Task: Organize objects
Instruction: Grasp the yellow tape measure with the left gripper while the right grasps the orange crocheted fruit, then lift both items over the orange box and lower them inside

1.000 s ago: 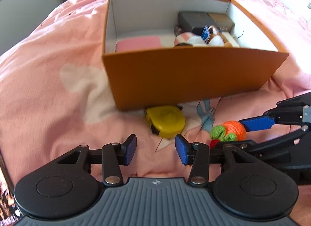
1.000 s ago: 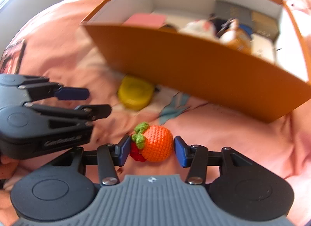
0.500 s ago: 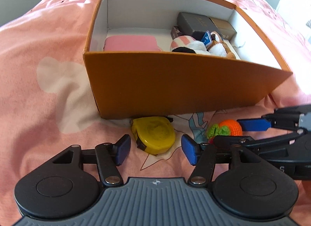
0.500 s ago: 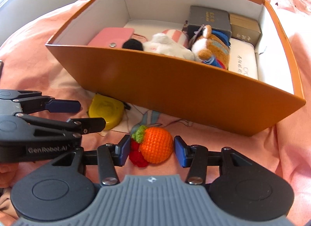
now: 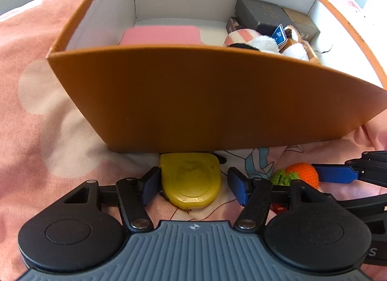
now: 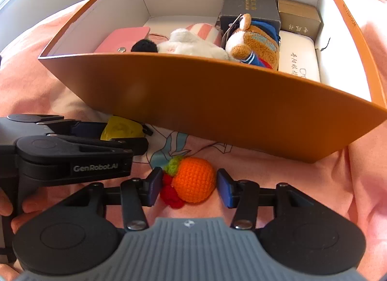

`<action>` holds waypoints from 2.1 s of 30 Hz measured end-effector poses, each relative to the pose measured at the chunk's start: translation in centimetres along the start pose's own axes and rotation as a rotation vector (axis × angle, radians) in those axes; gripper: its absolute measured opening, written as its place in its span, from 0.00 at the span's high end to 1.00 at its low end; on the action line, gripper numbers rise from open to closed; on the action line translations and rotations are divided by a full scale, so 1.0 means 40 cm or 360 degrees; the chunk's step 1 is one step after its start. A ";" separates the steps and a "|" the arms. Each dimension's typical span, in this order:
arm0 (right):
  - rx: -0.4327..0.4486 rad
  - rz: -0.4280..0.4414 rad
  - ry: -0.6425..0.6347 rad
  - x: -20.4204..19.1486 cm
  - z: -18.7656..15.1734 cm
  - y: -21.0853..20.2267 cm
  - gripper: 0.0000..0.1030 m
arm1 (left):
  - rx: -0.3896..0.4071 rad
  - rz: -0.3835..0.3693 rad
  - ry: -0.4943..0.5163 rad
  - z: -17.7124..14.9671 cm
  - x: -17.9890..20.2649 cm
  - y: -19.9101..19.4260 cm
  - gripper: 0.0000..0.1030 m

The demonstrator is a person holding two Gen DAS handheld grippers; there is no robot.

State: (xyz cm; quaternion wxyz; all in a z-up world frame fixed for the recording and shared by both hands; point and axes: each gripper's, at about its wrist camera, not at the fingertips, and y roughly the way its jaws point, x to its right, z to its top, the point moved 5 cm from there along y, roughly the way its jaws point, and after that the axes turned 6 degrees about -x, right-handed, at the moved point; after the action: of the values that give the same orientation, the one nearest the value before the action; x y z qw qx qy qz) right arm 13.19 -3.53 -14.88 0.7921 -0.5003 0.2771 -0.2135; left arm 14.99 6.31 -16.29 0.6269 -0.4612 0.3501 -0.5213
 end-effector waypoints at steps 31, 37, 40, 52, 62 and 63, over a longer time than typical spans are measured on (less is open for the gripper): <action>0.0312 0.0068 -0.0163 -0.050 0.038 -0.257 0.51 | 0.0342 -0.0252 0.0221 0.020 0.036 -0.303 0.41; 0.0453 0.0100 -0.0160 -0.041 0.116 -0.347 0.51 | 0.0456 -0.0204 0.0241 0.097 0.047 -0.343 0.41; 0.0488 0.0100 -0.0121 -0.030 0.160 -0.352 0.51 | 0.0500 -0.0144 0.0213 0.146 0.046 -0.327 0.41; 0.0433 0.0150 0.0186 0.047 0.345 -0.214 0.51 | 0.0516 0.0023 0.0326 0.283 0.027 -0.228 0.41; 0.0296 0.0245 0.0374 0.090 0.453 -0.081 0.50 | 0.0457 0.0131 0.0720 0.362 0.032 -0.151 0.41; 0.0285 0.0270 0.0394 0.093 0.460 -0.069 0.50 | 0.0445 0.0147 0.0757 0.366 0.034 -0.141 0.41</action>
State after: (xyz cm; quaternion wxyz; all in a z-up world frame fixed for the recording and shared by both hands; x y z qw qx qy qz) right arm 27.85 5.48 -6.85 0.8084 -0.3725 0.3937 -0.2297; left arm 26.90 7.92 -6.09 0.6078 -0.2185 0.4328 -0.6289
